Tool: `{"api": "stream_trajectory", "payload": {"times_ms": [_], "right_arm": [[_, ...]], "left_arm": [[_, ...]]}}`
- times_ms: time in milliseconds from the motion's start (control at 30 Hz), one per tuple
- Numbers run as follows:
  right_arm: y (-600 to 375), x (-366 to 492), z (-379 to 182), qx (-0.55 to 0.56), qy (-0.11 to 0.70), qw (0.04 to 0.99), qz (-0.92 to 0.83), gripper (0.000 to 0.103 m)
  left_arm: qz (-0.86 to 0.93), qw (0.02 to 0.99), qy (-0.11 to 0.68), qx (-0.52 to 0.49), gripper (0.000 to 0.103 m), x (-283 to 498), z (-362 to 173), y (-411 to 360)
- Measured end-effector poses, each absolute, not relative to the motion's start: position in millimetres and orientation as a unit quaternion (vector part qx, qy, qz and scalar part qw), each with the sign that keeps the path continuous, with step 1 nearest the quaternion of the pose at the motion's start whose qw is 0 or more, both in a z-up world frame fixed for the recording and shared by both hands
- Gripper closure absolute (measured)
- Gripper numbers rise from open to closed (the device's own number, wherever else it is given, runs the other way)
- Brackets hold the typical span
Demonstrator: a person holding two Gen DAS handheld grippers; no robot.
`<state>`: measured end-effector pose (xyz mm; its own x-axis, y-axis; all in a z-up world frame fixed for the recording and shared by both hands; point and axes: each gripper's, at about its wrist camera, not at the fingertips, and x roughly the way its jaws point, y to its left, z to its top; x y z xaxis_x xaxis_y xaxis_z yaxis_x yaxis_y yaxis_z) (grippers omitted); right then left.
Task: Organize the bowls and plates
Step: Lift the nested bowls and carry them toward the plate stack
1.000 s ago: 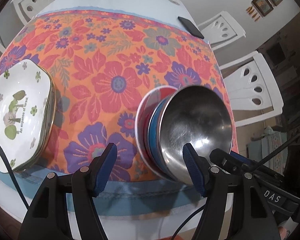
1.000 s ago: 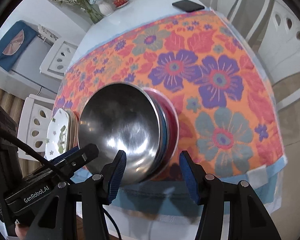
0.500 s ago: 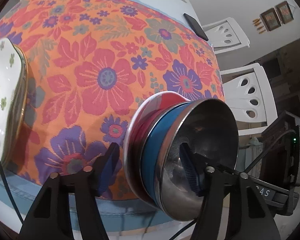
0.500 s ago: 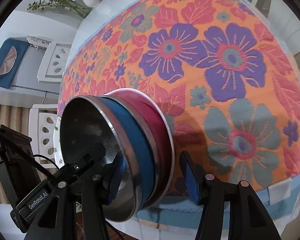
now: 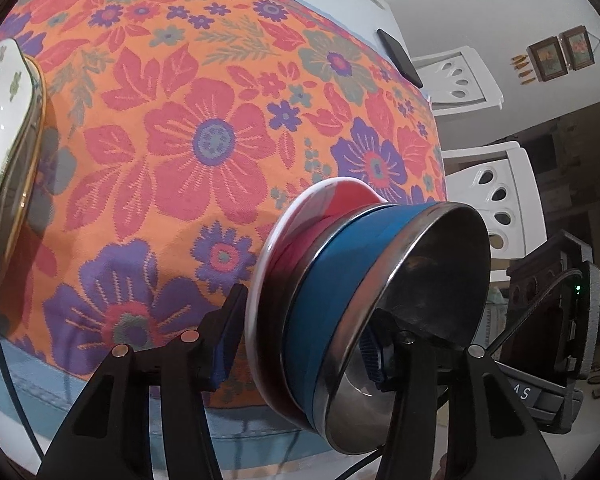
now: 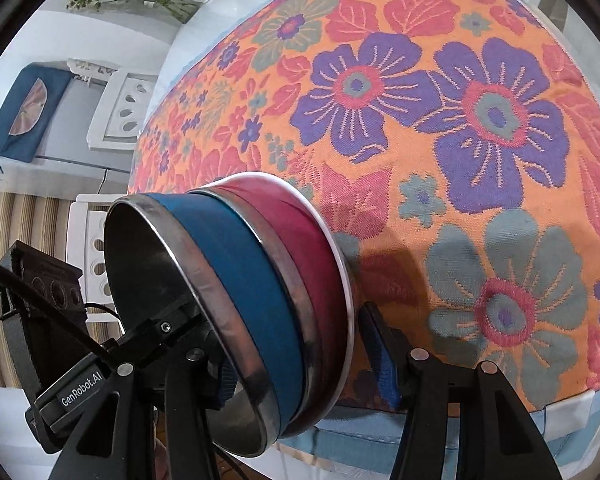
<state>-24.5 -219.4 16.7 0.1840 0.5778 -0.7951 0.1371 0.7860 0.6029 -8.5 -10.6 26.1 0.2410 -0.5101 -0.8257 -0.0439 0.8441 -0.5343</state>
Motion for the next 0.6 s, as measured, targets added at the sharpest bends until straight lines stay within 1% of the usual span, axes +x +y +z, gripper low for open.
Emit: {"api": "stream_trajectory", "payload": {"times_ms": [67,200,333,433,600], "right_arm": [[-221,-26,16,0.291,0.618,0.714,0.156,0.05],[-219,-29,19,0.277,0.613,0.722,0.158,0.05],[-211,-32,24,0.244,0.612,0.735,0.162,0.05],[-207,-35,26,0.244,0.61,0.737,0.161,0.051],[-193,-41,46,0.26,0.59,0.75,0.148,0.051]], "left_arm": [[-0.16,0.749,0.597,-0.238,0.055,-8,24,-10],[-0.163,0.745,0.598,-0.245,0.059,-8,24,-7],[-0.163,0.756,0.593,-0.223,0.06,-11,30,-10],[-0.162,0.762,0.589,-0.216,0.06,-11,36,-7],[-0.175,0.783,0.565,-0.194,0.06,-7,64,9]]}}
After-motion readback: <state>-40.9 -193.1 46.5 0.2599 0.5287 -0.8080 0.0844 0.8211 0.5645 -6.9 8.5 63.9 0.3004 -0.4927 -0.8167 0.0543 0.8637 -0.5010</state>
